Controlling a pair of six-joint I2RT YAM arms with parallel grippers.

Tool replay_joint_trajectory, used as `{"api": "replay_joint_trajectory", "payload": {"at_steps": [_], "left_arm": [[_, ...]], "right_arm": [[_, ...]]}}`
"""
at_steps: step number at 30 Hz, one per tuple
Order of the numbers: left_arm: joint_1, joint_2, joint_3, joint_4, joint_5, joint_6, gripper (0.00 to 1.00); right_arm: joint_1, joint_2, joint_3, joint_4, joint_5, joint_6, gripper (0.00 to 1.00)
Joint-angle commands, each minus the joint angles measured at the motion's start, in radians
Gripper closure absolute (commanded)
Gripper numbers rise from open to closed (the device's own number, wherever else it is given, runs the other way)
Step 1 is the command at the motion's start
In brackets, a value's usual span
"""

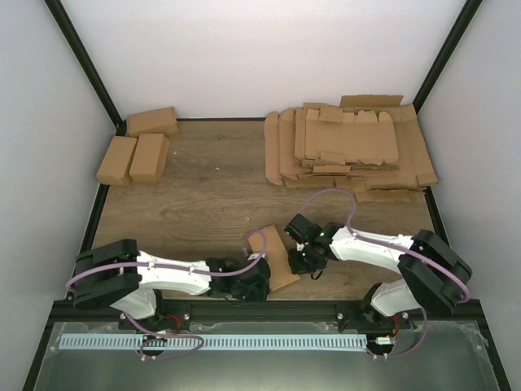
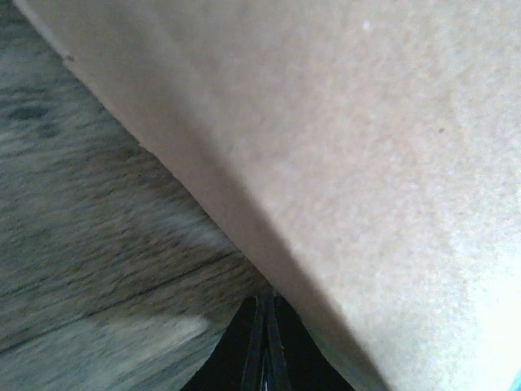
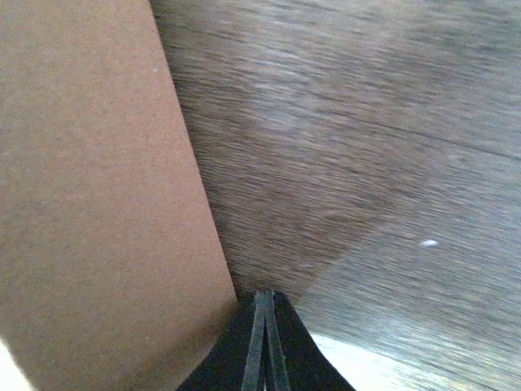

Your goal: Fold the paper box

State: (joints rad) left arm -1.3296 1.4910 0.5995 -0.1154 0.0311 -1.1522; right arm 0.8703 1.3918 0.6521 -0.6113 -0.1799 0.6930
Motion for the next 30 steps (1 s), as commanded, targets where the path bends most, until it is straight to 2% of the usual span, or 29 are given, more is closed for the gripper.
{"api": "replay_joint_trajectory", "payload": {"at_steps": [1, 9, 16, 20, 23, 30], "left_arm": [[0.003, -0.076, 0.012, 0.185, -0.070, -0.005, 0.96], [0.009, -0.199, 0.102, -0.016, -0.133, 0.022, 0.96], [0.019, -0.306, 0.121, -0.113, -0.159, 0.034, 0.96], [0.030, -0.338, 0.119, -0.135, -0.171, 0.039, 0.96], [0.046, -0.356, 0.112, -0.153, -0.172, 0.046, 0.96], [0.085, -0.376, 0.082, -0.173, -0.163, 0.063, 0.96]], "right_arm": [[0.064, 0.030, -0.009, 0.157, -0.213, 0.025, 0.99], [0.063, 0.058, 0.026, 0.221, -0.222, 0.021, 0.99], [0.036, 0.194, 0.084, 0.252, -0.191, -0.043, 0.99], [0.019, 0.223, 0.138, 0.164, -0.069, -0.092, 0.99], [0.014, 0.211, 0.170, 0.060, 0.095, -0.104, 0.97], [0.004, 0.190, 0.225, -0.121, 0.349, -0.069, 0.93]]}}
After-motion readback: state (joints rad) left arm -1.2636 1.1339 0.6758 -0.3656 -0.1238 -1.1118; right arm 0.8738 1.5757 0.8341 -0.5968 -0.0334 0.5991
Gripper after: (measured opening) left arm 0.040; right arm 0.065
